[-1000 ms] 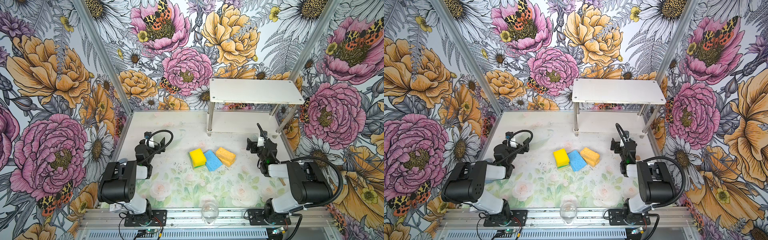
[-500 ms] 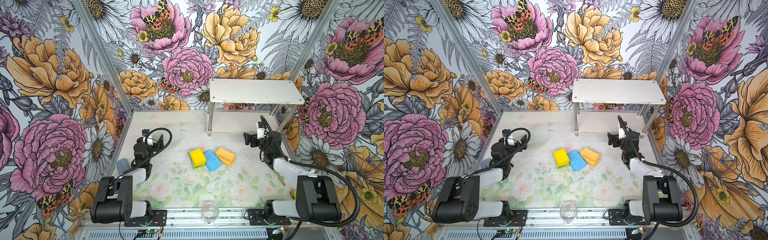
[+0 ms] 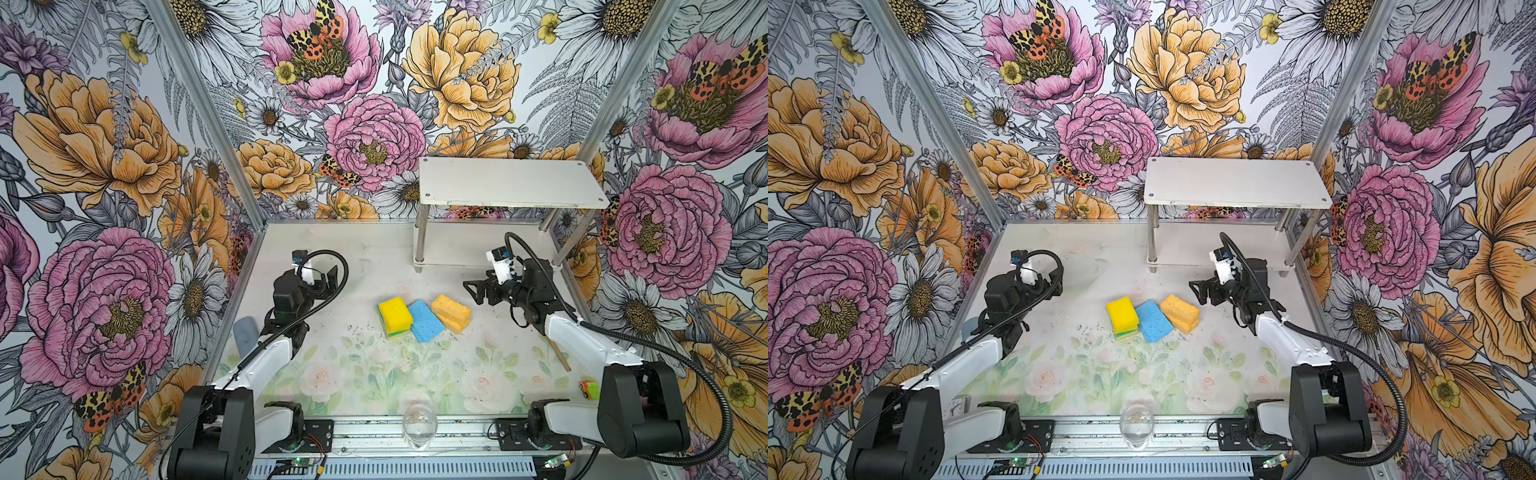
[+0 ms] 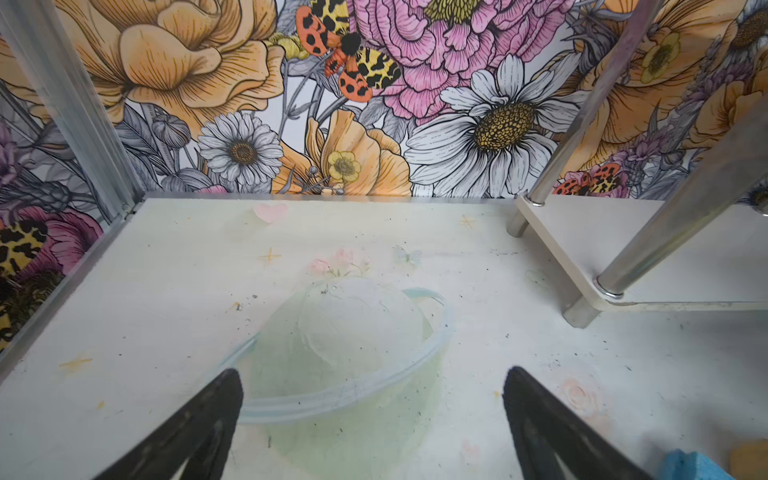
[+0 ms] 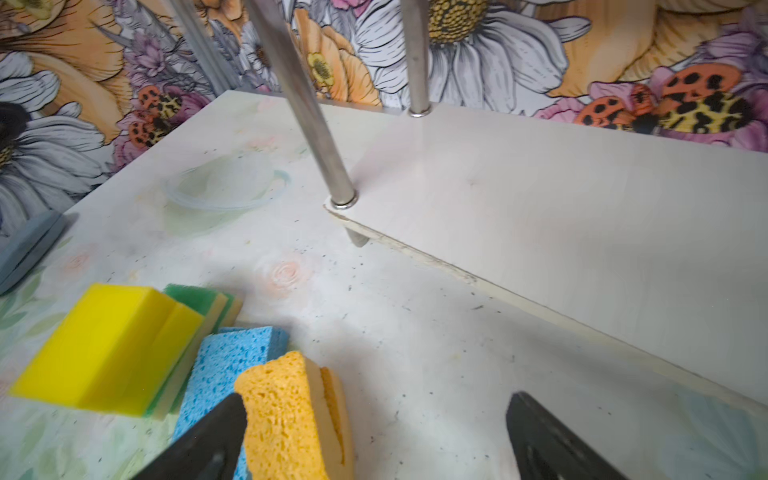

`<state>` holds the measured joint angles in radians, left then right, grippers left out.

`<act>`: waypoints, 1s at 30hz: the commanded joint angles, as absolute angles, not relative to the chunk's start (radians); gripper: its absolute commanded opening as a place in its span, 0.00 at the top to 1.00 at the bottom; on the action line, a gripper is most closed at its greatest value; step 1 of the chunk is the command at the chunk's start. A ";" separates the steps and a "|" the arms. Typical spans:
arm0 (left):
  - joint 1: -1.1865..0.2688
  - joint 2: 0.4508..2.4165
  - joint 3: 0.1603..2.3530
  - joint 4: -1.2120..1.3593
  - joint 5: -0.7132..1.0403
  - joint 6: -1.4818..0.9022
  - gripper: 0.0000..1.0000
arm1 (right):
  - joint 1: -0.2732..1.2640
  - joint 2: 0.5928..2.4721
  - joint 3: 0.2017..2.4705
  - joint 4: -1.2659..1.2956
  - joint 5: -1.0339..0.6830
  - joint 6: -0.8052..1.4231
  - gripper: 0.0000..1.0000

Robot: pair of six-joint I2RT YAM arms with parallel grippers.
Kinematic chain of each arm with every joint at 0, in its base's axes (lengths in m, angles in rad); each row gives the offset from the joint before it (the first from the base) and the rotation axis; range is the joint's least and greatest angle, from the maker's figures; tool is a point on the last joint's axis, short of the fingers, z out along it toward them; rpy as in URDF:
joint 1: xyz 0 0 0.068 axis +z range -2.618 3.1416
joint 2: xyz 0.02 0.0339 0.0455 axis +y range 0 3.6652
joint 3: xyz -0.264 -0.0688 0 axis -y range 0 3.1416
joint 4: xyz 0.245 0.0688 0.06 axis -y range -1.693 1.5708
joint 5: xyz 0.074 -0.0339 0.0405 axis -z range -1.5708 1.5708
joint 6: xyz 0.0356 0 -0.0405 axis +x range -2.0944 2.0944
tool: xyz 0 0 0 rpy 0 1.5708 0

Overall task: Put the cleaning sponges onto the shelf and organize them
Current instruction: 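Move the right gripper toward the orange-yellow sponge while the left arm raises over the sponges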

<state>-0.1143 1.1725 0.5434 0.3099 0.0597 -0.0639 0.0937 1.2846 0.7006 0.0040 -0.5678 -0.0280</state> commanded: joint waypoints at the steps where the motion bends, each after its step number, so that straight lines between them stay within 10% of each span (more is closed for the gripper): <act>1: -0.167 1.171 0.633 0.049 0.022 -0.167 0.01 | 0.135 1.263 0.709 -0.043 -0.630 -0.078 0.01; 30: -0.327 1.069 0.606 -0.121 0.103 -0.435 0.01 | 0.305 1.457 0.863 -0.344 -0.404 -0.065 0.03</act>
